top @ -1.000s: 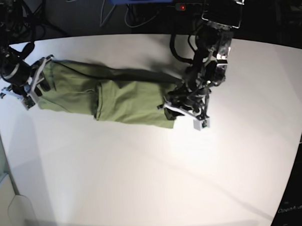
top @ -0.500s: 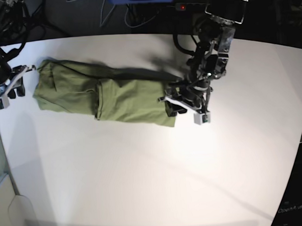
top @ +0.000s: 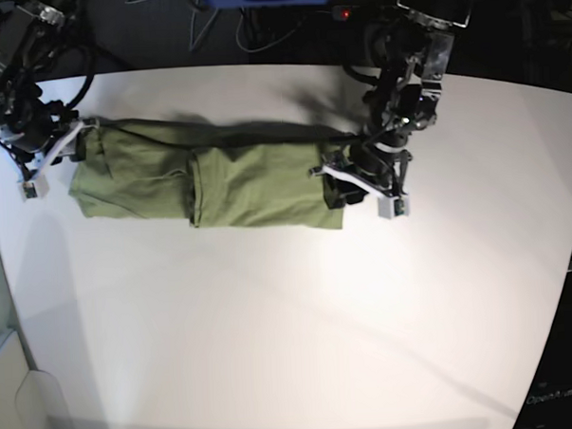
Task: Fold the T-shirt properly
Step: 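Press the folded end down with the left gripper and reposition the right gripper, then grasp the strip's other end with the right gripper and fold it toward the left gripper, then carry the folded end with the right gripper over onto the strip's middle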
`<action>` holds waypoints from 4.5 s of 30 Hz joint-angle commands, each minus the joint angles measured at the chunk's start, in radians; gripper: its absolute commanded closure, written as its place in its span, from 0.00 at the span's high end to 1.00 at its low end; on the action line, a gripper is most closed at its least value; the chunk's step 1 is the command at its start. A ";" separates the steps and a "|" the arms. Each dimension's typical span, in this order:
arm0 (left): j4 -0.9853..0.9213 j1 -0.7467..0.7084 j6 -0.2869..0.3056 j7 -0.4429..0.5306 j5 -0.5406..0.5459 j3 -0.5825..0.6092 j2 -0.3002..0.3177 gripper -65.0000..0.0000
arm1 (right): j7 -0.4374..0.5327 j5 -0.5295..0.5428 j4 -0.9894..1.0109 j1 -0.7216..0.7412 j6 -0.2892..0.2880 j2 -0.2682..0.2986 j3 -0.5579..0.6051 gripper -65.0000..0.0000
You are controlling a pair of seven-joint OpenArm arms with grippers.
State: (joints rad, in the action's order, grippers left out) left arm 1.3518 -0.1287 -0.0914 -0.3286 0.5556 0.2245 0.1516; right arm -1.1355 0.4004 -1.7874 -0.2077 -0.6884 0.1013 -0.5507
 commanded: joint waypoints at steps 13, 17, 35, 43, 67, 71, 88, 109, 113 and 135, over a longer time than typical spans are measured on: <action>-0.047 -0.095 -0.135 -0.183 -0.032 0.000 0.032 0.45 | -0.018 0.030 -0.009 0.070 -0.010 0.048 0.008 0.72; -0.047 -0.095 -0.135 -0.183 -0.032 0.000 0.032 0.45 | -0.016 0.022 0.030 0.087 -0.010 0.079 0.007 0.72; -0.047 -0.095 -0.135 -0.188 -0.032 0.000 0.030 0.45 | 0.113 0.025 0.288 0.118 -0.010 0.108 0.074 0.75; -0.047 -0.095 -0.135 -0.188 -0.032 0.000 0.030 0.45 | 0.128 0.025 0.304 0.118 -0.010 0.111 0.126 0.75; -0.047 -0.090 -0.135 -0.185 -0.032 -0.001 0.030 0.45 | 0.127 0.027 0.301 0.115 -0.010 0.068 0.126 0.73; -0.047 -0.090 -0.135 -0.185 -0.029 -0.001 0.030 0.45 | 0.127 0.027 0.301 0.115 -0.010 0.050 0.126 0.58; -0.050 -0.088 -0.135 -0.185 -0.030 -0.001 0.024 0.45 | 0.128 0.021 0.251 0.129 -0.010 0.087 0.131 0.01; -0.058 -0.059 -0.135 -0.192 -0.030 0.003 0.023 0.45 | -0.062 0.025 -0.150 0.133 -0.010 0.053 0.478 0.01; -0.053 -0.055 -0.135 -0.192 -0.030 0.005 0.021 0.45 | -0.062 0.027 -0.150 0.149 -0.010 0.031 0.554 0.01; -0.053 -0.032 -0.130 -0.192 -0.030 0.008 0.019 0.45 | -0.139 0.084 -0.165 0.258 -0.010 0.007 0.574 0.01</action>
State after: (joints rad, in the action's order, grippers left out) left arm 1.3540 -0.1215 -0.1017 -0.3084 0.5468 0.2283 0.1581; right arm -1.2968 0.4717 -1.9331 0.0307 -0.6884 0.1047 0.0231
